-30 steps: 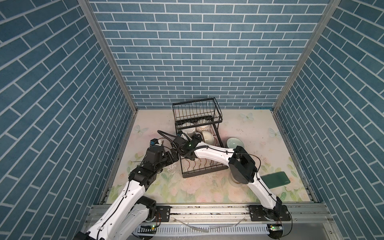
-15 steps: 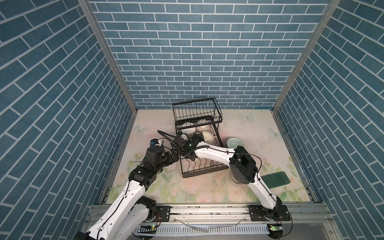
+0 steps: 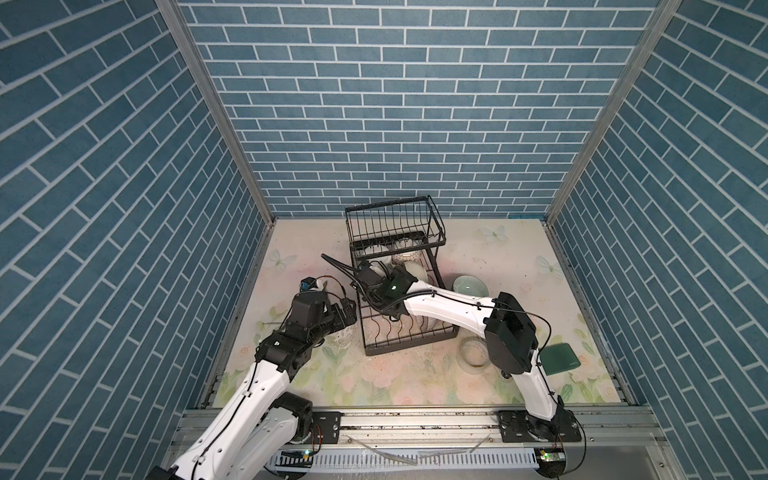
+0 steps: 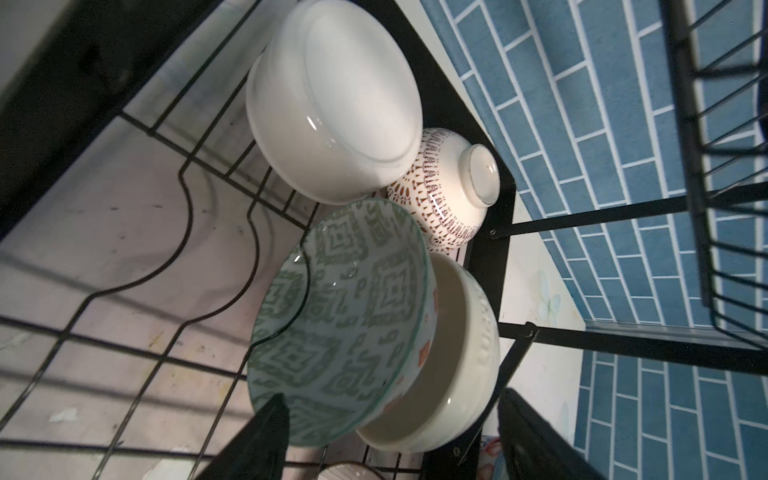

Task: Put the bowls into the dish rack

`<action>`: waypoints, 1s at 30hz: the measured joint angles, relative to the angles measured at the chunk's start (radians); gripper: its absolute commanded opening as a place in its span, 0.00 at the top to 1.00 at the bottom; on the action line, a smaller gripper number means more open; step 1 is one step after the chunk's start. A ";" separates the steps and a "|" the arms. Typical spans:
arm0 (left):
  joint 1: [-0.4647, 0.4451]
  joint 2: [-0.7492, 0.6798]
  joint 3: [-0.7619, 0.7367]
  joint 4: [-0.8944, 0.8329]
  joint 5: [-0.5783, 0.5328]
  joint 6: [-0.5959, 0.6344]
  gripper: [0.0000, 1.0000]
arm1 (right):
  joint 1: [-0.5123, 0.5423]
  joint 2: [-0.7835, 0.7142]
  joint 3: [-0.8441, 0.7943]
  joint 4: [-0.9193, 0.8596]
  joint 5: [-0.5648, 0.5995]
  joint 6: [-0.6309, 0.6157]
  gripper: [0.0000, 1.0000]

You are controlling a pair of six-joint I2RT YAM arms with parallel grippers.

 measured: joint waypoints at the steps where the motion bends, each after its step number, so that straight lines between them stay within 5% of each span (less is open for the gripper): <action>1: 0.000 0.000 0.002 -0.001 0.000 0.001 0.00 | 0.000 -0.020 -0.014 0.003 -0.015 0.016 0.21; 30: -0.013 0.044 0.055 -0.036 0.098 0.011 0.04 | -0.043 -0.412 -0.408 0.047 -0.241 0.285 0.29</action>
